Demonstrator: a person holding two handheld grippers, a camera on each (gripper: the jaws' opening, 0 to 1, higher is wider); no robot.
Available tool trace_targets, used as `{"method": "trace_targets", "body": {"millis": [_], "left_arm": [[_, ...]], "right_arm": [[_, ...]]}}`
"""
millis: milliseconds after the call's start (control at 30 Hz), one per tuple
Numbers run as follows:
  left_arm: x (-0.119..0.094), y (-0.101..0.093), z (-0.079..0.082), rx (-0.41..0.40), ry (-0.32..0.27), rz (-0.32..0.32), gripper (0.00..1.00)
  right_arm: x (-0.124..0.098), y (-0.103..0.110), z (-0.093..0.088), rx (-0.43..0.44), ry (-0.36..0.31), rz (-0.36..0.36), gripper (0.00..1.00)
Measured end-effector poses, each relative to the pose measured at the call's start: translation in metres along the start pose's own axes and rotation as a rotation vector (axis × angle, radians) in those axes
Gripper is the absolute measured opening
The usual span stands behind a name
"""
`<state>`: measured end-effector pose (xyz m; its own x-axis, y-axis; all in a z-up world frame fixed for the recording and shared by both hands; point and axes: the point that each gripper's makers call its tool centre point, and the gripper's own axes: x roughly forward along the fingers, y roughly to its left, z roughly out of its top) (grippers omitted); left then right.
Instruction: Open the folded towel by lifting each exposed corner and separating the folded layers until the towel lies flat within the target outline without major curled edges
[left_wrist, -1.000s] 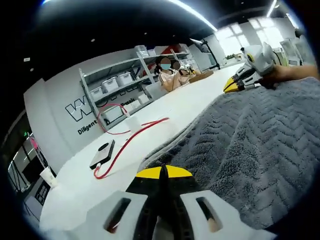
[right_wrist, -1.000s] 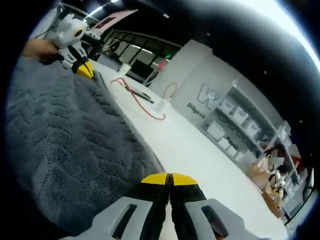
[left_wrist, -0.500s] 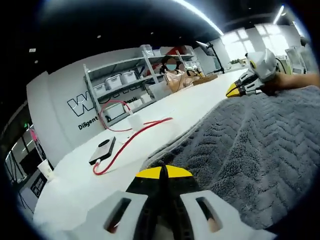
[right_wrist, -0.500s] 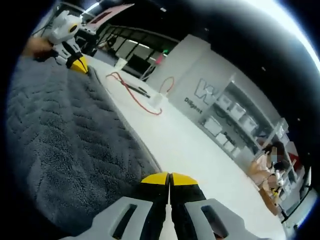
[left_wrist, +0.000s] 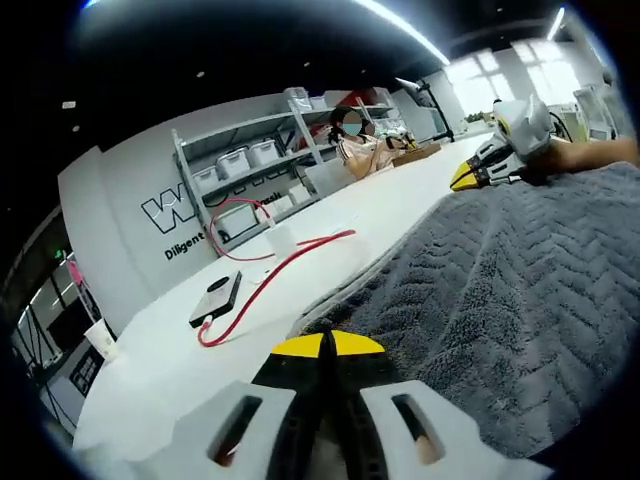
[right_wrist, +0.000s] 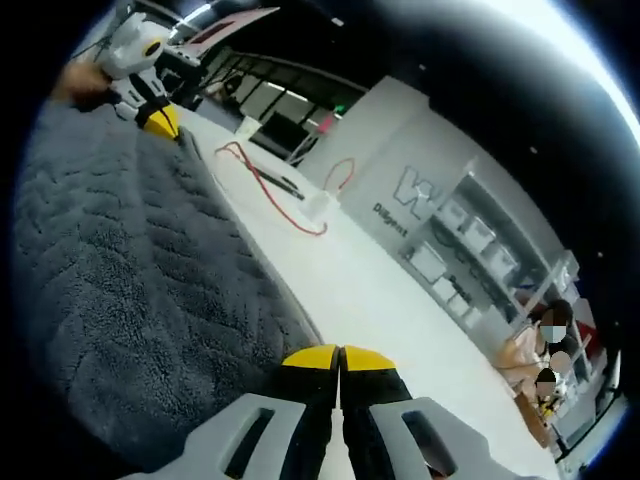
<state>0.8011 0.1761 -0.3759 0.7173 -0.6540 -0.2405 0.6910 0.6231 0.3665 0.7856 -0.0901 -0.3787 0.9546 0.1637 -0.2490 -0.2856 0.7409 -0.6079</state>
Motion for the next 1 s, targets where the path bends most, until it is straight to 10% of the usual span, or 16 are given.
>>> {"method": "trace_targets", "body": {"millis": [1000], "left_arm": [[-0.003,0.017,-0.008,0.021,0.020,0.060,0.01]], "right_arm": [[0.036,-0.008,0.009,-0.013,-0.098,0.041,0.00]]}}
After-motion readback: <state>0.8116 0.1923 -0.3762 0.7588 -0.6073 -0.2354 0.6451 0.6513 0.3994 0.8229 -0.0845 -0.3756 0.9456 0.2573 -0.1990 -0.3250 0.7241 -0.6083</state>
